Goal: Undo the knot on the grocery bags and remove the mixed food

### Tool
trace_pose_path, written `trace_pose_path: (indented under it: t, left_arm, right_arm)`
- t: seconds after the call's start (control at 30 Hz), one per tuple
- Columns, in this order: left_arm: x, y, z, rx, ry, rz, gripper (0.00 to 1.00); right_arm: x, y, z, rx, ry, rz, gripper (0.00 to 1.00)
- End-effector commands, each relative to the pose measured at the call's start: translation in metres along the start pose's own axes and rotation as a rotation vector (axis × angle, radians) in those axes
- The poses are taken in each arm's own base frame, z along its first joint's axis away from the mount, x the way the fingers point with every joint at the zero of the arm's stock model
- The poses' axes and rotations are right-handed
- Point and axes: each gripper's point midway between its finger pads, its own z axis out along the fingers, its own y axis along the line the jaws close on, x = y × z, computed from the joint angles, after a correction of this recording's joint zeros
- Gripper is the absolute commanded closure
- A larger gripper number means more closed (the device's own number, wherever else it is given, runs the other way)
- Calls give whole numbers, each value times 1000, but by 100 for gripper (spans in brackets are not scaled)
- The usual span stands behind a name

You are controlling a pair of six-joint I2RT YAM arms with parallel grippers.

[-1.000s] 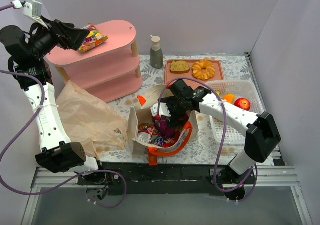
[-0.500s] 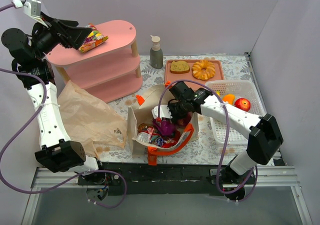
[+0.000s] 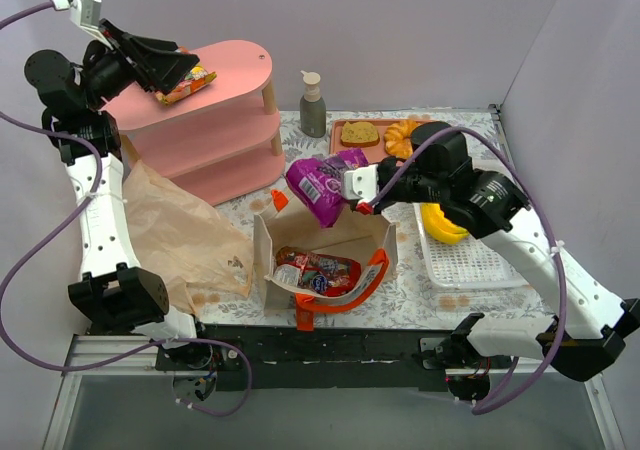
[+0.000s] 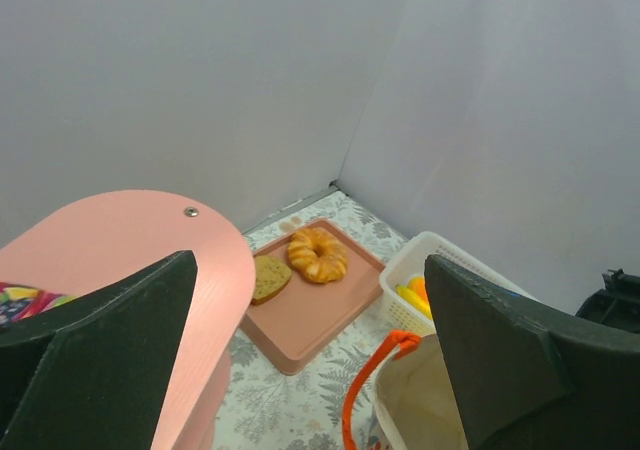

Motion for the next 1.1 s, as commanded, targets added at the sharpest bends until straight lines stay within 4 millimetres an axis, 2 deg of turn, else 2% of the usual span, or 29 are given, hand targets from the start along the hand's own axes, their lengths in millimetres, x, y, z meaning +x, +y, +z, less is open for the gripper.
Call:
trace_pose_path:
  t: [0.0, 0.03, 0.1, 0.13, 0.17, 0.2, 0.23, 0.27, 0.3, 0.37, 0.4, 0.53, 0.63, 0.87, 1.07]
  left_arm:
    - [2, -26, 15, 80, 11, 20, 2]
    - [12, -32, 23, 94, 34, -9, 2]
    - [21, -40, 32, 119, 59, -18, 2]
    - [32, -48, 40, 143, 86, -47, 2]
    - [42, -50, 42, 147, 108, -73, 2]
    - [50, -54, 45, 158, 127, -90, 2]
    - [62, -65, 50, 183, 158, -107, 2]
    - [69, -67, 53, 179, 171, -115, 2]
    - [88, -84, 60, 207, 219, -152, 2]
    - [105, -92, 64, 219, 255, -133, 2]
    - [118, -92, 67, 205, 277, -150, 2]
    - [164, -112, 72, 217, 379, -195, 2]
    - [188, -123, 75, 226, 427, -184, 2]
    - [214, -140, 67, 282, 491, -233, 2]
    - [219, -149, 60, 317, 507, -280, 2]
  right_arm:
    - [-54, -79, -31, 325, -145, -110, 99]
    - [-56, -86, -34, 359, -147, -142, 99]
    - [-49, -91, -38, 400, -103, -242, 99]
    - [-45, -89, -38, 410, -89, -284, 99]
    - [-47, -96, -43, 461, -87, -347, 99]
    - [-38, -88, -41, 461, -56, -443, 99]
    - [-38, -88, -41, 476, -55, -488, 99]
    - [-44, -91, -49, 512, -61, -543, 99]
    - [-40, -87, -45, 499, -48, -587, 99]
    - [-41, -84, -47, 496, -44, -634, 99]
    - [-40, -82, -47, 492, -38, -655, 99]
    - [-38, -70, -46, 472, -22, -806, 99]
    - [-42, -64, -47, 462, -30, -870, 99]
    - [-39, -61, -37, 424, -22, -952, 99]
    - [-32, -66, -22, 405, -1, -987, 99]
